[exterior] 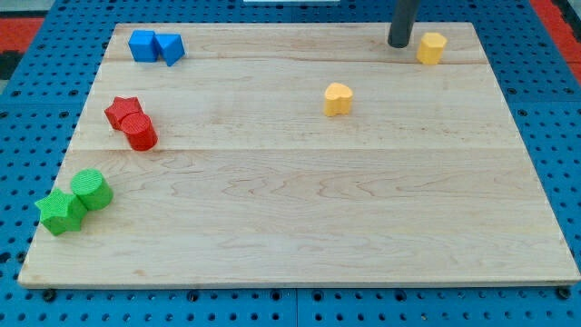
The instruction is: Push yellow hexagon towards top right
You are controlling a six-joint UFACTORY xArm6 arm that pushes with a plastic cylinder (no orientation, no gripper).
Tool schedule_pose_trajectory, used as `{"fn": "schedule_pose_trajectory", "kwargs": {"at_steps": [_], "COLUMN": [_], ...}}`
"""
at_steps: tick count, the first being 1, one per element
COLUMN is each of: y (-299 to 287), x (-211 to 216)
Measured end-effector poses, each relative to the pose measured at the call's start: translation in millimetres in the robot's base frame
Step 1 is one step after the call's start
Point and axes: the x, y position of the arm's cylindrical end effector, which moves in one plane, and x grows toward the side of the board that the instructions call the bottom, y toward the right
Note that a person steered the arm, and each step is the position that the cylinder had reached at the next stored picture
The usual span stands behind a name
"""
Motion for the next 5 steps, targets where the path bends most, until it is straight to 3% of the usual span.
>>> {"fn": "schedule_pose_trajectory", "kwargs": {"at_steps": [1, 2, 3, 4, 5], "y": [-2, 59, 86, 87, 93], "x": [53, 53, 16, 19, 94]}}
